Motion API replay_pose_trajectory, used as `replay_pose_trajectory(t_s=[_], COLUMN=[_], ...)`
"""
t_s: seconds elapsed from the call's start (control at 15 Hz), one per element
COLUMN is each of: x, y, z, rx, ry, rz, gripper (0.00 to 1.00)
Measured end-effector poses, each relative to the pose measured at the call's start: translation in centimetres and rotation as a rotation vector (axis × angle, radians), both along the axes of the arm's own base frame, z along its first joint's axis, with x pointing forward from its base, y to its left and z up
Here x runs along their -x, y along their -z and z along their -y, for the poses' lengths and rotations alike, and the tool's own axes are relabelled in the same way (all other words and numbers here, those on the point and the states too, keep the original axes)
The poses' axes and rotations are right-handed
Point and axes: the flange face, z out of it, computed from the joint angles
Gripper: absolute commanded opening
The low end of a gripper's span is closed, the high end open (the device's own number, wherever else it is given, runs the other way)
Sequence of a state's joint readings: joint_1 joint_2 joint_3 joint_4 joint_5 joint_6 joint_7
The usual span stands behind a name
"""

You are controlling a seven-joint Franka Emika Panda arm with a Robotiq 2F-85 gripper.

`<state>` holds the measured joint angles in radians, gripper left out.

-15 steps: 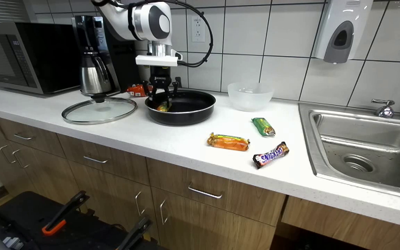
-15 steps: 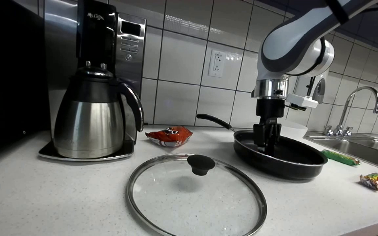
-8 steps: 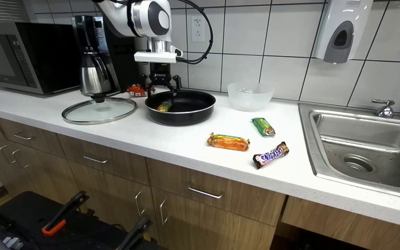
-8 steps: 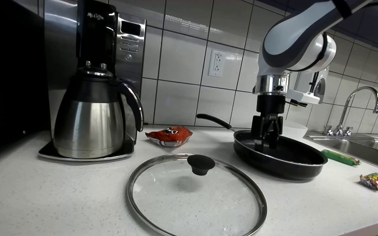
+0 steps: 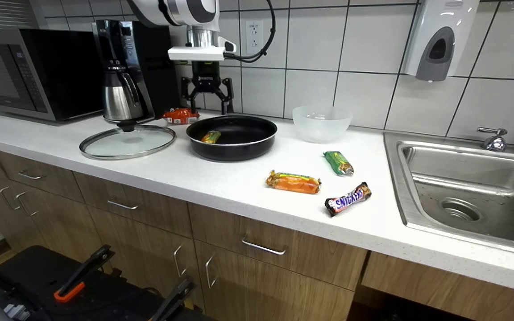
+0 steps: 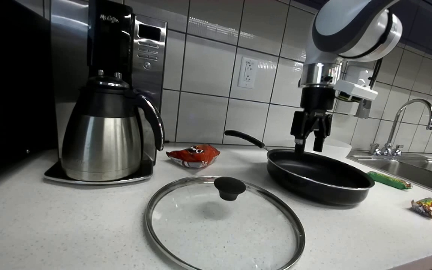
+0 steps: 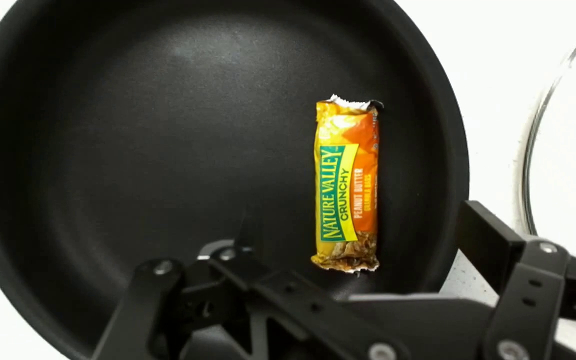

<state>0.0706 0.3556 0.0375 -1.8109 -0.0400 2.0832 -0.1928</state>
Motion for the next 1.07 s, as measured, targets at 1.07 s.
replay_pose_trajectory(t_s=[1.07], x=[4.9], y=[-4.3], z=[8.3], rx=[0.07], ry=[0.265], rz=[0.039], gripper=[1.0])
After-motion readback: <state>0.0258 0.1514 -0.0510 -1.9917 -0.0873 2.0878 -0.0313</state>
